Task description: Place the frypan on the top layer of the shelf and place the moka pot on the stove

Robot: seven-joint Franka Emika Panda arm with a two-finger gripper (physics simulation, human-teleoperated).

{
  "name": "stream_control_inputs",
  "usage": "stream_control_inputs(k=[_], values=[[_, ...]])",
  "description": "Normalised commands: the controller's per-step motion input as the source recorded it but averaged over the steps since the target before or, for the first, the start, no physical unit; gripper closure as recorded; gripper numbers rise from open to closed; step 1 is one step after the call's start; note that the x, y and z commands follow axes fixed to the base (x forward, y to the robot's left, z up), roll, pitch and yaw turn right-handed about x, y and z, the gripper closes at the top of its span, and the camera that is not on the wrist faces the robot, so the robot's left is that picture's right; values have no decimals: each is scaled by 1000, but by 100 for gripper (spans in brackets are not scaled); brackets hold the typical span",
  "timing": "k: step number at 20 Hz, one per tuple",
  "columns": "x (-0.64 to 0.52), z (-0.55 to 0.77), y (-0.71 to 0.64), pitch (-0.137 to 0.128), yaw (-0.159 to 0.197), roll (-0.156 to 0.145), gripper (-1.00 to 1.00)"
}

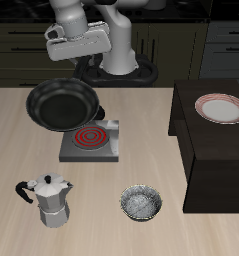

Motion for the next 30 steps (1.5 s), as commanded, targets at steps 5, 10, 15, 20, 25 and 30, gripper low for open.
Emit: stream_control_inputs(k=[5,10,15,20,25,30], values=[[-50,77,-56,-33,219,-4,100],[-14,34,-88,6,111,5,100],[-9,160,23,-37,154,5,100],[79,112,33,-23,173,22,100],[236,142,-224,29,75,6,100],[275,-43,-308,39,114,-7,100]])
